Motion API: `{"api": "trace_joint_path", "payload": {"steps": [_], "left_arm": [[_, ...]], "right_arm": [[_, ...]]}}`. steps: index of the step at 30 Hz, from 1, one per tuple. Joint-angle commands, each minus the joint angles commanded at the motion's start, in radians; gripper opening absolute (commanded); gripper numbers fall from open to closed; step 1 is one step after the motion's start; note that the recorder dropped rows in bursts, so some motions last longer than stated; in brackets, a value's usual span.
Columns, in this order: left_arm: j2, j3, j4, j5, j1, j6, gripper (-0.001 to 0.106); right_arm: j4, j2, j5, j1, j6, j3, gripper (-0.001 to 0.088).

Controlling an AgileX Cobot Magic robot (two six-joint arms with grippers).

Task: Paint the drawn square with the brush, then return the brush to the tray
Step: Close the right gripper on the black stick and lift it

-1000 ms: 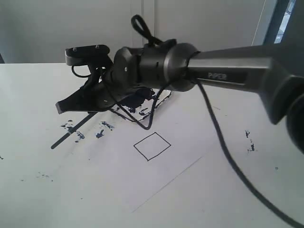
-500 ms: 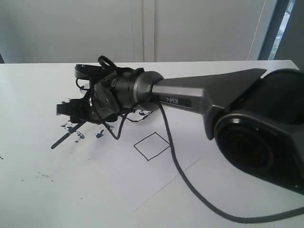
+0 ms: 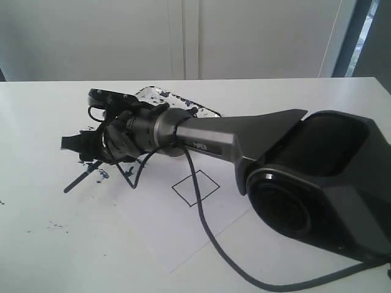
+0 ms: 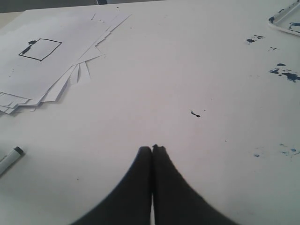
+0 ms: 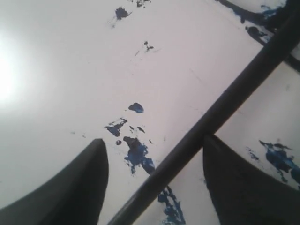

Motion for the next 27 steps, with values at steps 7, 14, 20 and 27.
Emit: {"api": "trace_joint_path", "payload": {"steps": [7,14,20,27], "left_arm": [[0.000,0.000,0.000,0.000,0.000,0.000,0.000],[0.000,0.000,0.000,0.000,0.000,0.000,0.000],[0.000,0.000,0.000,0.000,0.000,0.000,0.000],[0.000,0.000,0.000,0.000,0.000,0.000,0.000]], "right_arm": [[-0.029,0.000,0.071,0.012,0.000,-0.015,0.0318],[-0.074,0.000,0.121,0.020,0.000,-0.015,0.0195],[-0.103,-0.002,0.123,0.025,0.048,-0.015,0.0000],[-0.141,-0.003,0.139,0.035,0.059,-0.015,0.0000]]}}
